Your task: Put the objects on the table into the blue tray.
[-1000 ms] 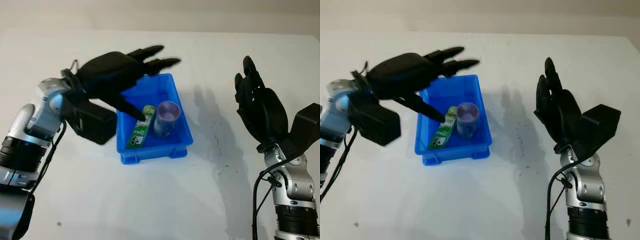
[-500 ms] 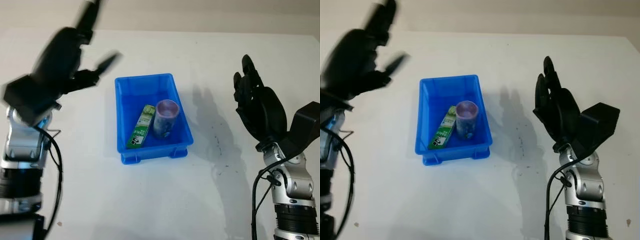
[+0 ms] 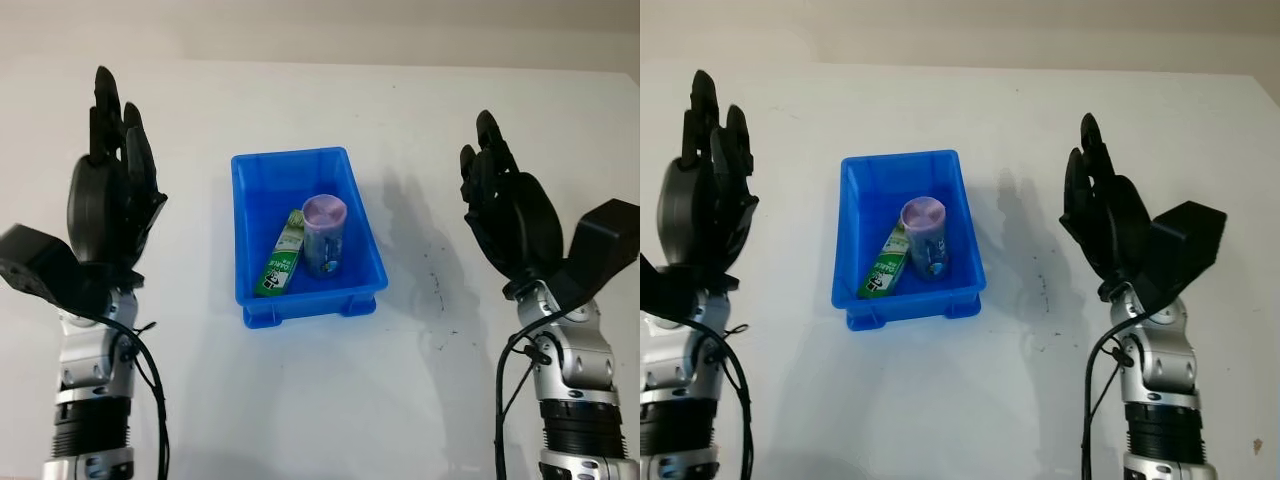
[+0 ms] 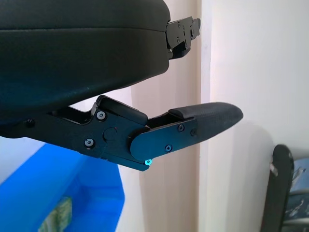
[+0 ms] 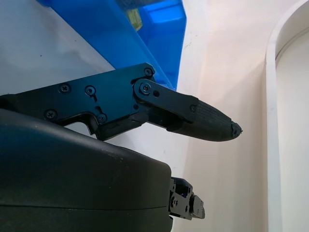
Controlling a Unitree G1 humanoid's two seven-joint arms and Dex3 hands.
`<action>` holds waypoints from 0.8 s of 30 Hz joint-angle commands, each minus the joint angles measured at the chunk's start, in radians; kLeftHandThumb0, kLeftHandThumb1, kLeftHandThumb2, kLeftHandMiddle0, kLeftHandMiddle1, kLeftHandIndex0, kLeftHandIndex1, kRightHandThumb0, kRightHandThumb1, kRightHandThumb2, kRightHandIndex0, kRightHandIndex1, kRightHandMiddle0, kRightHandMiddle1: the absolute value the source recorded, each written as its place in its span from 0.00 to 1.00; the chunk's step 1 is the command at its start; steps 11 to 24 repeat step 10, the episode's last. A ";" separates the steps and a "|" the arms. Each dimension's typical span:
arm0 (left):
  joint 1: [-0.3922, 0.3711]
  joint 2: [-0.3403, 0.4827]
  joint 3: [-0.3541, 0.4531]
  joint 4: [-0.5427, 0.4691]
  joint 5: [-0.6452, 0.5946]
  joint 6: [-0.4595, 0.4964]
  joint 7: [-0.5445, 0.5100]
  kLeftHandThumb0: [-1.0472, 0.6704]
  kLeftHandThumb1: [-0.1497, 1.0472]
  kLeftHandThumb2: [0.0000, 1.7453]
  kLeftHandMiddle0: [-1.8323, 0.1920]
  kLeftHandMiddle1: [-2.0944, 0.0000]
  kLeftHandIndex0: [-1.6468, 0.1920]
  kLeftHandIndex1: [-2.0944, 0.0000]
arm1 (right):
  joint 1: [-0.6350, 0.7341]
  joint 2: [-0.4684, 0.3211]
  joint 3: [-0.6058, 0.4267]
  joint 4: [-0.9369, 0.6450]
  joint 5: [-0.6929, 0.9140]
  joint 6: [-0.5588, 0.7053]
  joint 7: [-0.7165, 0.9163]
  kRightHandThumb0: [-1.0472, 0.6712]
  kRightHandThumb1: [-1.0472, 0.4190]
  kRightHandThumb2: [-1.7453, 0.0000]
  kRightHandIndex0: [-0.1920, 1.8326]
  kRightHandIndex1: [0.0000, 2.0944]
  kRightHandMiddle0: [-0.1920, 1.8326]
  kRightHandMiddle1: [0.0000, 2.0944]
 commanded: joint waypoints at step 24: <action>-0.024 -0.001 -0.014 -0.010 0.008 0.026 0.007 0.14 1.00 0.44 1.00 1.00 1.00 1.00 | -0.025 0.046 0.001 0.020 0.001 -0.050 -0.029 0.15 0.00 0.54 0.00 0.00 0.00 0.00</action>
